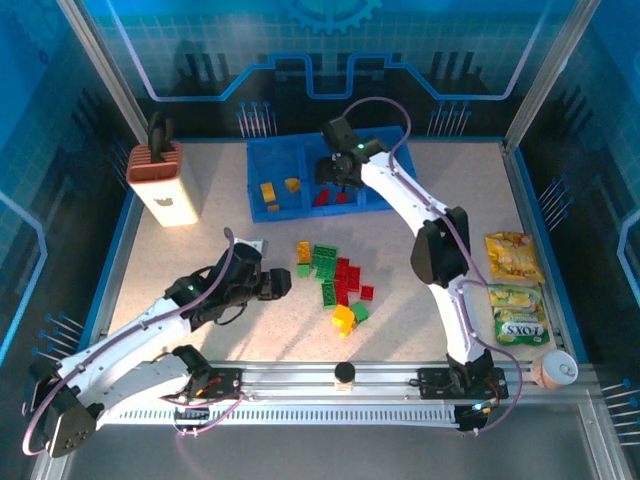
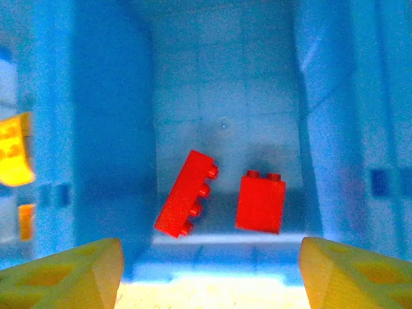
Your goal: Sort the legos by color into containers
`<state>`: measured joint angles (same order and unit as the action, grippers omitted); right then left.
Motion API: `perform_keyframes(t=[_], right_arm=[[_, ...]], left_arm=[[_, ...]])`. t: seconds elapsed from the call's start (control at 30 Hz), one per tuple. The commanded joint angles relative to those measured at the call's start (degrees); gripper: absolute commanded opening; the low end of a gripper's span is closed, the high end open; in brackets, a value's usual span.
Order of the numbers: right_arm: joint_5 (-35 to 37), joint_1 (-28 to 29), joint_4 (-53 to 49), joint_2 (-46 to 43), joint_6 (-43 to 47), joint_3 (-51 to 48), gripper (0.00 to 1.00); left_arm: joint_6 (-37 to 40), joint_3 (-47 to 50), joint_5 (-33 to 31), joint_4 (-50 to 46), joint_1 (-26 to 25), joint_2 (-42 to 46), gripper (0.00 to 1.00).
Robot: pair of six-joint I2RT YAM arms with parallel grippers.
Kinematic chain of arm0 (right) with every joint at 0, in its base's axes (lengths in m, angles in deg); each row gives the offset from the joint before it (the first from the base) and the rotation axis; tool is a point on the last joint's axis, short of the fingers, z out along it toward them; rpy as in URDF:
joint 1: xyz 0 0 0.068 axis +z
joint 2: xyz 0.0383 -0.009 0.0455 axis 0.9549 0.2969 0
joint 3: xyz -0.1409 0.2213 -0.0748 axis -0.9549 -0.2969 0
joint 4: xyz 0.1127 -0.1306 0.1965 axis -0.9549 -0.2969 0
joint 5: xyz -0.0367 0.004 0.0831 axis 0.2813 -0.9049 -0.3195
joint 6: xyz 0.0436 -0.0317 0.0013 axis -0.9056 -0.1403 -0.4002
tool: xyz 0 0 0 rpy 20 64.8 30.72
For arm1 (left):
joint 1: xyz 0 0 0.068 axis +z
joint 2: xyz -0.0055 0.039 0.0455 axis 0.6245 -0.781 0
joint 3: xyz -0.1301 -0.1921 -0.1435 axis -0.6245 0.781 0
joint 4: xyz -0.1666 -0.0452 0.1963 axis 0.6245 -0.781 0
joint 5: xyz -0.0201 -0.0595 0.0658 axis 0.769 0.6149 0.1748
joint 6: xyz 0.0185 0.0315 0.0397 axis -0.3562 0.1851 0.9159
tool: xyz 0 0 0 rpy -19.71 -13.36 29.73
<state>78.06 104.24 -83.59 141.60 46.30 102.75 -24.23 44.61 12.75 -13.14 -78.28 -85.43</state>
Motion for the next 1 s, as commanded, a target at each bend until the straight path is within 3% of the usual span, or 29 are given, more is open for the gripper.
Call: perform_keyframes(t=[0.0,0.33,0.57,0.77,0.97], right_arm=[[-0.7,1.4,5.5,-10.8,1.0,-9.7,0.73],[-1.5,1.0,17.1,-34.3,-2.5,-44.8,0.73],[-1.6,0.7,22.7,-45.9,-8.0,-64.9,0.72],[-3.9,1.3,27.1,-50.1,-12.1,-75.9,0.71],[-3.9,2.4,28.3,-51.7,-13.8,-80.5,0.71]], left_arm=[[1.9,-2.5,-0.3,-0.4,-2.8,-1.5,0.72],[1.9,-7.6,0.7,4.5,-12.1,-16.4,0.72],[-1.3,-9.3,4.0,9.2,-13.4,-26.5,0.69],[-3.9,-11.5,4.9,10.7,-13.4,-33.5,0.66],[-4.1,-14.2,5.4,11.4,-13.1,-39.4,0.62]])
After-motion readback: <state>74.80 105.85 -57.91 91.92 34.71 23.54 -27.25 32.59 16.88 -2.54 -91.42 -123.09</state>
